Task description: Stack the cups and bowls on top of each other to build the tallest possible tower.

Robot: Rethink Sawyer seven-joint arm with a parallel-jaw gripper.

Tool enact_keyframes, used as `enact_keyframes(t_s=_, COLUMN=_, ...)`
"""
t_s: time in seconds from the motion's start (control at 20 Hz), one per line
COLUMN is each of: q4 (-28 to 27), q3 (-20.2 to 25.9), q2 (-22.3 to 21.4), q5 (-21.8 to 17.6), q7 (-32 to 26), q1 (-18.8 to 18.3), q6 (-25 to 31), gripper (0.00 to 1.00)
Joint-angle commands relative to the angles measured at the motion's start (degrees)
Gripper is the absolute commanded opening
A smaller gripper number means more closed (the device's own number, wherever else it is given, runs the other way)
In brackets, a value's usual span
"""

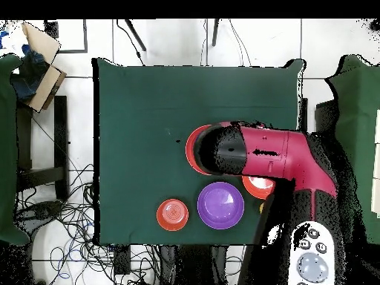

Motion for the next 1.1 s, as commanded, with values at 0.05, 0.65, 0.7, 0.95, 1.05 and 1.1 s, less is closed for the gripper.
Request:
enact_keyframes(t_s=0.05, q4=-2.6, q3=1.9, q2=3.4, q5=0.1, q7=3.7, q1=1.5, q6=7.1, gripper=0.0)
enact_keyframes(t_s=0.65, q4=-3.2, q3=0.5, q2=3.6, q5=0.2, q7=4.4, q1=2.8, q6=7.1, gripper=0.0)
enact_keyframes(t_s=0.7, q4=-3.5, q3=0.2, q2=3.7, q5=0.1, q7=4.6, q1=3.0, q6=7.2, gripper=0.0)
enact_keyframes(t_s=0.95, q4=-4.3, q3=-1.7, q2=4.1, q5=-0.4, q7=6.9, q1=5.0, q6=7.9, gripper=0.0)
enact_keyframes(t_s=1.05, q4=-5.1, q3=-3.2, q2=4.5, q5=-0.8, q7=8.6, q1=6.4, q6=8.6, gripper=0.0)
enact_keyframes(t_s=1.1, q4=-5.3, q3=-4.2, q2=4.7, q5=-0.8, q7=10.0, q1=7.3, q6=8.5, gripper=0.0)
